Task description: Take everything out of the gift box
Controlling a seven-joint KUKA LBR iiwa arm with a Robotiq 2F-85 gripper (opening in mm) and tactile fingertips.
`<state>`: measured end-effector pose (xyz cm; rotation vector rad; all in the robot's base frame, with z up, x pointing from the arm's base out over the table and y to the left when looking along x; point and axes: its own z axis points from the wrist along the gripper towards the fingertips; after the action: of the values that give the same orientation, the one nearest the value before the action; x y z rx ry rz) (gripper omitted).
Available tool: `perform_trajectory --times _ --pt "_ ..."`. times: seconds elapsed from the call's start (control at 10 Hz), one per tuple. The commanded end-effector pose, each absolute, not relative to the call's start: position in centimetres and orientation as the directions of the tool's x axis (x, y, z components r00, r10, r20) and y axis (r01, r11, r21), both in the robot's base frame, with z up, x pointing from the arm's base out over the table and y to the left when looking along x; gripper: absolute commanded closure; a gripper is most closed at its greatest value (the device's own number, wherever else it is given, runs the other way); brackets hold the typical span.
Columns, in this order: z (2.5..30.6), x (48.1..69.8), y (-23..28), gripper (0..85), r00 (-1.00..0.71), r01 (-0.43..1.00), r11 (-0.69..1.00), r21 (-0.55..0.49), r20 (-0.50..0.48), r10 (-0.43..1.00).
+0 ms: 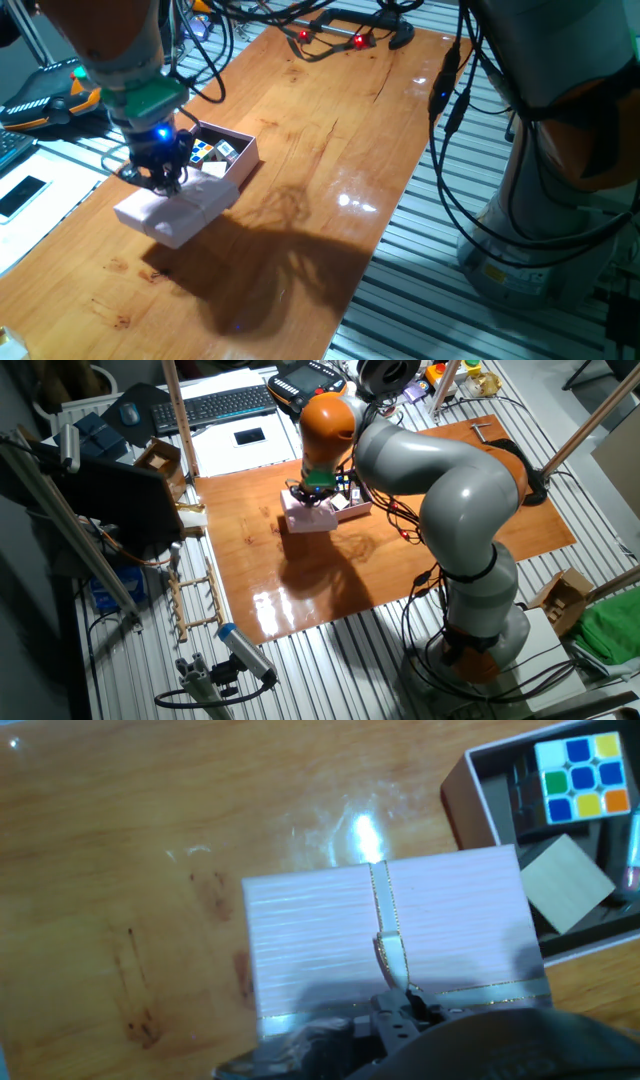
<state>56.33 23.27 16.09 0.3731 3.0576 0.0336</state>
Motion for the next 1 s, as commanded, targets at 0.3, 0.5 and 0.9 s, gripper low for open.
perform_trajectory --times 0.3,0.5,0.9 --pt "13.9 58.1 23.4 84.0 -0.985 0.164 0.986 -0.032 -0.066 0.162" --pt "12.8 59.0 23.3 84.0 -0.988 0.141 0.989 -0.036 -0.069 0.139" --pt "10.9 59.9 23.1 84.0 -0.991 0.129 0.991 -0.037 -0.049 0.128"
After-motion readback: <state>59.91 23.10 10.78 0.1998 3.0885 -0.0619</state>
